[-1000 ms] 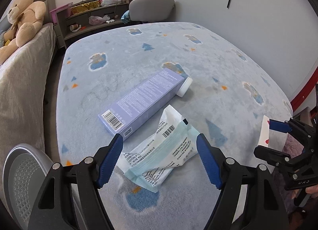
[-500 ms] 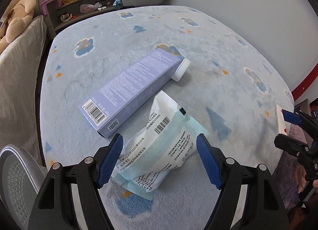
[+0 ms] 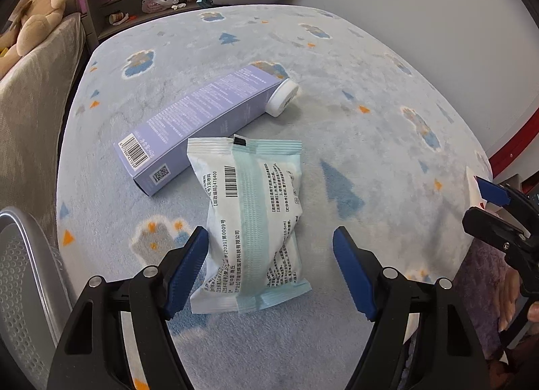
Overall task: Collect trash
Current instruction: 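Grasp the wet-wipes pack with the left tool while the right tool holds the card, then carry the wipes pack and heart card over the grey basket with both tools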
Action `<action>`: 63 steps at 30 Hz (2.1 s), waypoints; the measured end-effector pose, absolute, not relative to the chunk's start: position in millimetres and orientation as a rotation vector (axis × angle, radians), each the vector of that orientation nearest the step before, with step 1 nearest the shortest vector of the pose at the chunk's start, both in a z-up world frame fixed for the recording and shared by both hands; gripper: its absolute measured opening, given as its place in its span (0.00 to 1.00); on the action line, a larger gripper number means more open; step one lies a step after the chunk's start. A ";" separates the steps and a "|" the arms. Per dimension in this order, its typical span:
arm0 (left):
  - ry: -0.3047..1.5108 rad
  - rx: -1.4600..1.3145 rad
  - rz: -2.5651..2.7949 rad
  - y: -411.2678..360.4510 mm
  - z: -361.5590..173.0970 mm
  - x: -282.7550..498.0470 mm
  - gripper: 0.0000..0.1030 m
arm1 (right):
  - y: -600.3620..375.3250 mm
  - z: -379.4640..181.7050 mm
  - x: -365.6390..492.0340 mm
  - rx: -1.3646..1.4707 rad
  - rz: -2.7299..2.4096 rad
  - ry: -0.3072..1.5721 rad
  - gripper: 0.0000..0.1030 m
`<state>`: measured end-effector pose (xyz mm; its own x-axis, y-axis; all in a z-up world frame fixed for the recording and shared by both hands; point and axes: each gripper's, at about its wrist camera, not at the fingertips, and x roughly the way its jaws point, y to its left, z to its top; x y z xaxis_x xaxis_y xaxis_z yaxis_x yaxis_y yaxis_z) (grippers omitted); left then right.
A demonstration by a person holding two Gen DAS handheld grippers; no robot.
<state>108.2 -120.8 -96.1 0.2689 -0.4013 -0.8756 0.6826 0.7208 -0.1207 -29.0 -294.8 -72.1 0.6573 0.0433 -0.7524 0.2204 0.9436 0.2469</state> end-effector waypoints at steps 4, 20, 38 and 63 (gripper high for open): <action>1.085 0.280 -0.689 -126.9 -101.7 112.3 0.71 | -296.5 -72.9 -33.9 0.339 -0.104 0.853 0.81; 1.070 0.218 -0.561 -128.7 -104.1 108.9 0.48 | -300.5 -68.7 -51.9 0.346 -0.120 0.843 0.81; 0.985 0.177 -0.556 -82.2 -66.3 51.9 0.48 | -273.5 -52.5 -57.2 0.314 -0.080 0.826 0.81; 0.871 0.125 -0.483 -6.8 -34.1 42.0 0.48 | -197.0 -34.8 -21.5 0.236 0.043 0.810 0.81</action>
<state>42.0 -6.8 -34.1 0.5444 -0.3560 -0.7595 0.4561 0.8856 -0.0881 -21.5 -197.0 -34.8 0.6905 0.1278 -0.7120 0.0521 0.9729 0.2252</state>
